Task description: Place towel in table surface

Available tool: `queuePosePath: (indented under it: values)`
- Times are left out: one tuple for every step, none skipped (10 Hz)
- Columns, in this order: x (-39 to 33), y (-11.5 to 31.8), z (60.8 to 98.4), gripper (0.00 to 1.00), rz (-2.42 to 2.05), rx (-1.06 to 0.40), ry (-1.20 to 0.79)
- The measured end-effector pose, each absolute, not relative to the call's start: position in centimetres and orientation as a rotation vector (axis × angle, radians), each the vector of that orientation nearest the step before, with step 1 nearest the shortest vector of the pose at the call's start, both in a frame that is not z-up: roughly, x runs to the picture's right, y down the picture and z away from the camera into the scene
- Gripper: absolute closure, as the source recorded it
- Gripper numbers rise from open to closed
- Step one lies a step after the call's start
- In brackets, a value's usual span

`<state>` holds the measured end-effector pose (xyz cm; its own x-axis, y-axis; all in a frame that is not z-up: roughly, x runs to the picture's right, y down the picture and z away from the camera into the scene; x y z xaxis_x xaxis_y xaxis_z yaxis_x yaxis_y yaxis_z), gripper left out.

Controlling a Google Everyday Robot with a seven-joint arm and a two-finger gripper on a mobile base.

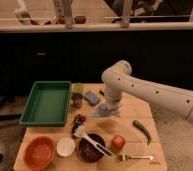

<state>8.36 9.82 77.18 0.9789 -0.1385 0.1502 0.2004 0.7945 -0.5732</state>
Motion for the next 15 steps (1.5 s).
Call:
queuePosePath:
  values:
    - [8.5, 9.9, 77.3, 1.00, -0.134, -0.638, -0.082]
    - [8.2, 10.0, 77.4, 1.00, -0.086, -0.666, -0.090]
    - [8.3, 10.1, 77.6, 1.00, -0.021, -0.705, -0.122]
    - [8.8, 10.3, 77.9, 1.00, 0.029, -0.743, -0.150]
    - [8.9, 10.5, 78.2, 1.00, 0.065, -0.767, -0.174]
    - [8.8, 10.5, 78.6, 1.00, 0.095, -0.781, -0.195]
    - [9.1, 10.8, 78.8, 1.00, 0.121, -0.789, -0.206]
    - [9.8, 11.1, 79.1, 1.00, 0.152, -0.793, -0.210]
    - [10.1, 11.5, 79.5, 1.00, 0.190, -0.791, -0.211]
    - [10.1, 11.7, 79.8, 1.00, 0.219, -0.792, -0.211]
    - [10.7, 12.3, 80.3, 1.00, 0.270, -0.797, -0.198]
    - [10.9, 12.7, 80.5, 1.00, 0.302, -0.802, -0.185]
    - [10.7, 12.9, 80.5, 1.00, 0.305, -0.808, -0.181]
    - [10.7, 13.0, 80.6, 1.00, 0.309, -0.812, -0.176]
    - [10.8, 13.3, 80.5, 1.00, 0.308, -0.823, -0.168]
